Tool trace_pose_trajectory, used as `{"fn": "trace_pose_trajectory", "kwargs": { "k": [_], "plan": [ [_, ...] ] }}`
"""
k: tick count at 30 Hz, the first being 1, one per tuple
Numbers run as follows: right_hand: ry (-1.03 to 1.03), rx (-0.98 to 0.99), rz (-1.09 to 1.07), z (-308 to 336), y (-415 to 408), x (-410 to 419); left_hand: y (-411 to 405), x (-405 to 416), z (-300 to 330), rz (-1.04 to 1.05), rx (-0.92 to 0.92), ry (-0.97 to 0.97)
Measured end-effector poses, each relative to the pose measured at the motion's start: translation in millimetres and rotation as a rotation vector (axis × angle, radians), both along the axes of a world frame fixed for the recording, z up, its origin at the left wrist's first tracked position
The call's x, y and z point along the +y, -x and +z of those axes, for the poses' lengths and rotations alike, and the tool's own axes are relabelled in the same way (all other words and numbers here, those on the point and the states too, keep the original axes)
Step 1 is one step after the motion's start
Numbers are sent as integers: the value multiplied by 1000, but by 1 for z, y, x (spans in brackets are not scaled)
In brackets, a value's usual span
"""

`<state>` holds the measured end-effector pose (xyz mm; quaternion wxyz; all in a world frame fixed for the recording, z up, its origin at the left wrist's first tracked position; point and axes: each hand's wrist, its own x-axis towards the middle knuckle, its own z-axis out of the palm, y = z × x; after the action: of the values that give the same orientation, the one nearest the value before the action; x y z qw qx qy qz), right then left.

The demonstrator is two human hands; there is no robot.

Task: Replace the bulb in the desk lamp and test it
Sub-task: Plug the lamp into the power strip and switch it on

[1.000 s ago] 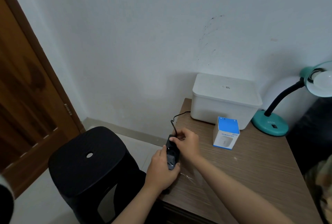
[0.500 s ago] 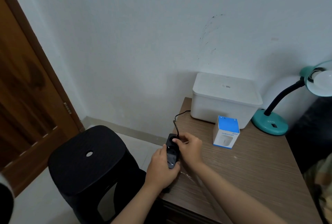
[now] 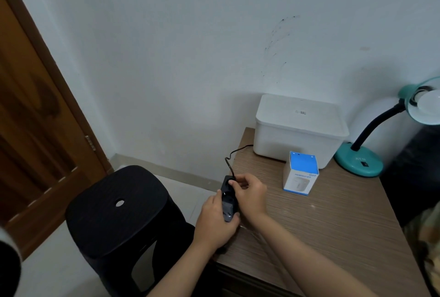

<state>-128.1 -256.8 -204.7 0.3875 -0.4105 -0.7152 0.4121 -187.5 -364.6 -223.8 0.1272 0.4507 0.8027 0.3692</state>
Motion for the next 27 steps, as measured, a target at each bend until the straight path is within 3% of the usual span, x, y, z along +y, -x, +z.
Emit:
{"fn": "trace_pose_trajectory", "kwargs": {
  "k": [27],
  "plan": [
    [-57, -378, 85, 10, -5, 18, -2, -1, 6, 41, -19, 19]
  ]
}}
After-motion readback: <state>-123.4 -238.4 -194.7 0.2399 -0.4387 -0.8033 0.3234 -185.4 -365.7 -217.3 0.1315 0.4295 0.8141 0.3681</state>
